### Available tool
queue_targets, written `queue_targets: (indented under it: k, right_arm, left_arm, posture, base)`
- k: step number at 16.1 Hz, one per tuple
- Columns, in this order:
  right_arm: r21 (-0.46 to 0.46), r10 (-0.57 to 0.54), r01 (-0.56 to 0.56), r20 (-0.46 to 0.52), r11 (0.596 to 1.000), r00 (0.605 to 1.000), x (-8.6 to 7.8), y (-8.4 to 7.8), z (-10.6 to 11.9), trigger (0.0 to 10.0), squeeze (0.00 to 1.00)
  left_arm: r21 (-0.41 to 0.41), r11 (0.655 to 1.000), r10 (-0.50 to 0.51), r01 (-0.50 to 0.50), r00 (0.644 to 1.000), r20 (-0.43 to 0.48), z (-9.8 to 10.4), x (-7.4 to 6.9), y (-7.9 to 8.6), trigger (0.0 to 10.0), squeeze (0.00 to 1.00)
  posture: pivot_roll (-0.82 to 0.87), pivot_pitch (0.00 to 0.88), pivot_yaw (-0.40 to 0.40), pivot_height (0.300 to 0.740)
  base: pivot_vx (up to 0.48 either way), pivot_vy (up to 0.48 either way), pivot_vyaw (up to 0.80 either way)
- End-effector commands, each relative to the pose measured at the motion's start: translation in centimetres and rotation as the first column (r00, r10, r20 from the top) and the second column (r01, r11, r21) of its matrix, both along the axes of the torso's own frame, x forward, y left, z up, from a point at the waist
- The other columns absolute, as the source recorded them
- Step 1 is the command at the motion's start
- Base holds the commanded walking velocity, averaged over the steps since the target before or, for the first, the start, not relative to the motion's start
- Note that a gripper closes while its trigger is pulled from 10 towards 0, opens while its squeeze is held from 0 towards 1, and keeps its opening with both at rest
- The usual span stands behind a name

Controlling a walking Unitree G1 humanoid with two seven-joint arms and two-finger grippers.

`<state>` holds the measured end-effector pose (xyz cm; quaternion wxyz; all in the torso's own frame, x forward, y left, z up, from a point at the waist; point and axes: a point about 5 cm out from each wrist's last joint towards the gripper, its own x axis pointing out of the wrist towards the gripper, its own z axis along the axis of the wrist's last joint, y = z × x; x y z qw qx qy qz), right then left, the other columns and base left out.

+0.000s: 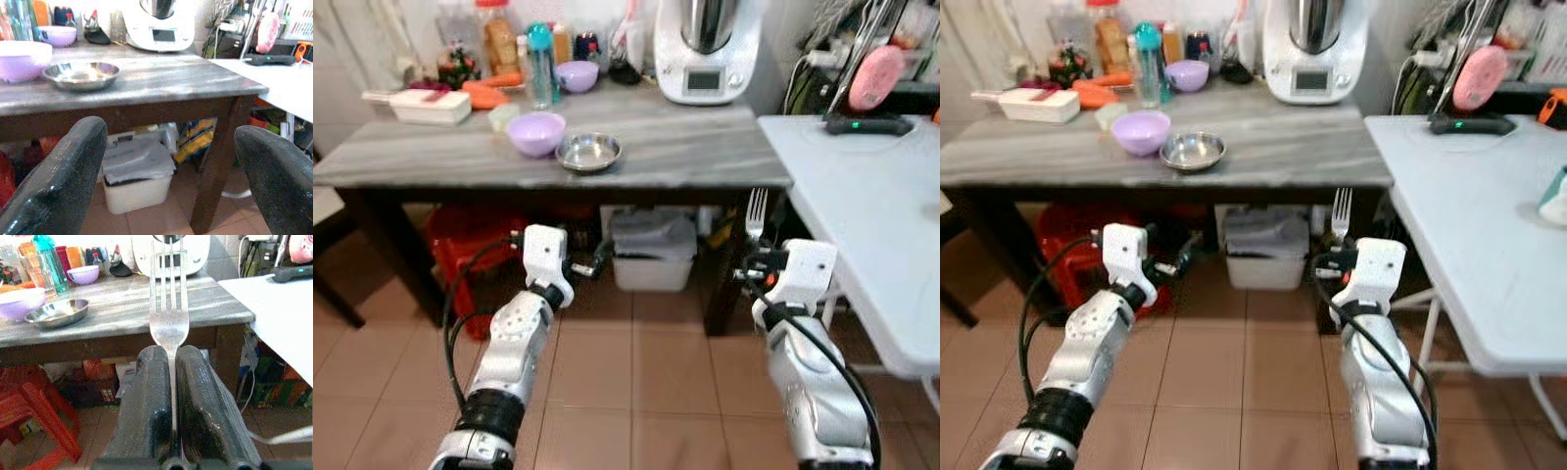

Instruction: Setting the table

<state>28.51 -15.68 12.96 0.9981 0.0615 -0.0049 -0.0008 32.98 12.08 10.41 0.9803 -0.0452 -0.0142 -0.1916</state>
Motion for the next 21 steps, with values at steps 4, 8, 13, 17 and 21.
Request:
queue_targets:
  k: [4, 8, 13, 17, 21]
  right_arm:
    - [0.01, 0.026, -0.026, 0.029, 1.0, 0.999, 0.1, 0.9, 0.7, 10.0, 0.0]
    - [0.01, 0.023, -0.023, 0.029, 1.0, 0.999, 0.1, 0.9, 0.6, 10.0, 0.0]
    - [-0.041, -0.012, 0.015, 0.059, 0.999, 0.998, -0.6, -0.8, 1.1, 10.0, 0.0]
    - [-0.075, -0.036, 0.041, 0.061, 0.996, 0.997, -1.5, -2.0, 0.9, 10.0, 0.0]
    - [-0.062, -0.065, 0.067, 0.041, 0.996, 0.997, -2.1, -2.5, 0.4, 10.0, 0.0]
  left_arm:
    - [0.015, 1.0, 0.019, -0.019, 1.0, 0.004, 0.1, 0.1, 1.0, 10.0, 0.0]
    - [0.017, 1.0, 0.015, -0.015, 1.0, 0.005, 0.2, 0.1, 0.8, 10.0, 0.0]
    - [0.08, 0.987, 0.131, -0.137, 0.989, 0.073, 0.6, -1.3, 3.5, 10.0, 0.0]
    - [0.096, 0.984, 0.146, -0.152, 0.987, 0.067, 0.1, -3.6, 4.3, 10.0, 0.0]
    - [0.112, 0.985, 0.126, -0.128, 0.992, 0.03, -0.7, -5.1, 4.1, 10.0, 0.0]
  posture:
    - [-0.13, 0.0, 0.012, 0.74]
    - [-0.13, 0.0, 0.012, 0.74]
    - [-0.13, 0.0, 0.01, 0.74]
    - [-0.11, 0.0, 0.006, 0.74]
    - [-0.11, 0.0, 0.011, 0.74]
  base:
    - [0.396, 0.0, 0.0]
    - [0.386, 0.0, 0.32]
    - [0.364, 0.0, 0.0]
    - [0.364, 0.0, 0.0]
    - [0.362, 0.0, 0.0]
